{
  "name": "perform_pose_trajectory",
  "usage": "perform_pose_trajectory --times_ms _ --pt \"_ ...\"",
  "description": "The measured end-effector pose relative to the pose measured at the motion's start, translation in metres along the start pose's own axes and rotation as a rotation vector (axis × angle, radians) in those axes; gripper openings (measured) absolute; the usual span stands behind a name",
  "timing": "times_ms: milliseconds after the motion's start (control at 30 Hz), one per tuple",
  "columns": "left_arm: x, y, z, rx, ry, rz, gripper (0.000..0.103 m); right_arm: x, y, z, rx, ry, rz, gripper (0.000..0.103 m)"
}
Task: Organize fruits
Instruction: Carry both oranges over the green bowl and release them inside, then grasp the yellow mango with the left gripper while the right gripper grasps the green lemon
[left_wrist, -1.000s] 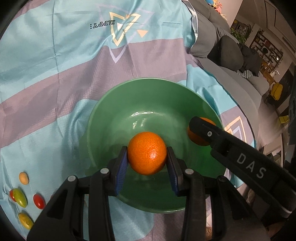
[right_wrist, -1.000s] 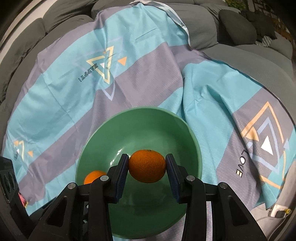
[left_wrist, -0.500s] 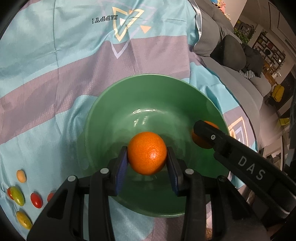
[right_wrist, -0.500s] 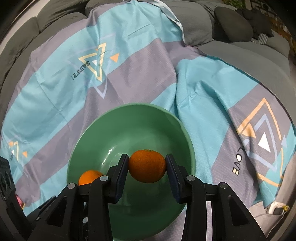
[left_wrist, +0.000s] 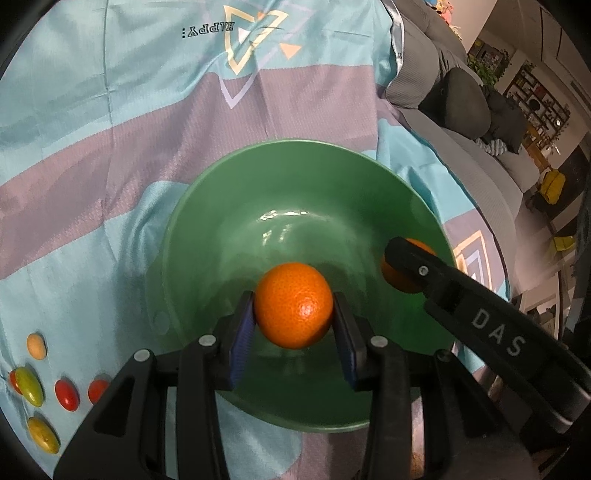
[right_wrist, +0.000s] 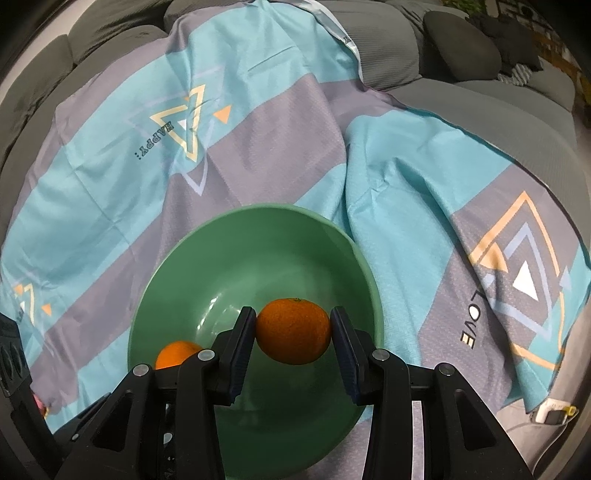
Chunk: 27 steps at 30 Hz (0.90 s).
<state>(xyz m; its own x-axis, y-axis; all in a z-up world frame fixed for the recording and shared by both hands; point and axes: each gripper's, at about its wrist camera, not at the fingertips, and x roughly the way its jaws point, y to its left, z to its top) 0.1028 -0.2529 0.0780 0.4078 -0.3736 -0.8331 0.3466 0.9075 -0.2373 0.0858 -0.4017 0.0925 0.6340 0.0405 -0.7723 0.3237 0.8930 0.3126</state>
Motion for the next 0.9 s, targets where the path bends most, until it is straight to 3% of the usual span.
perform_pose_trajectory --times_ms 67,167,333,567,800,900 --pt "-0.004 0.0 -0.001 0.003 -0.004 -0.005 0.046 0.0 0.0 0.0 -0.01 0.004 0.003 0.045" --pt "-0.019 0.003 -0.001 -0.009 -0.053 -0.022 0.063 -0.005 0.004 0.0 -0.024 -0.012 0.031 0.061" --pt "-0.062 0.016 -0.009 -0.007 -0.127 0.029 0.071 -0.023 0.018 -0.002 -0.068 -0.052 0.055 0.065" --pt "-0.131 0.083 -0.045 -0.142 -0.21 0.132 0.073 -0.048 0.048 -0.009 -0.153 -0.087 0.074 0.065" --pt "-0.194 0.148 -0.094 -0.248 -0.282 0.295 0.072 -0.074 0.092 -0.031 -0.283 -0.097 0.158 0.065" --pt "-0.208 0.165 -0.111 -0.29 -0.304 0.311 0.072 -0.08 0.113 -0.042 -0.338 -0.085 0.199 0.065"
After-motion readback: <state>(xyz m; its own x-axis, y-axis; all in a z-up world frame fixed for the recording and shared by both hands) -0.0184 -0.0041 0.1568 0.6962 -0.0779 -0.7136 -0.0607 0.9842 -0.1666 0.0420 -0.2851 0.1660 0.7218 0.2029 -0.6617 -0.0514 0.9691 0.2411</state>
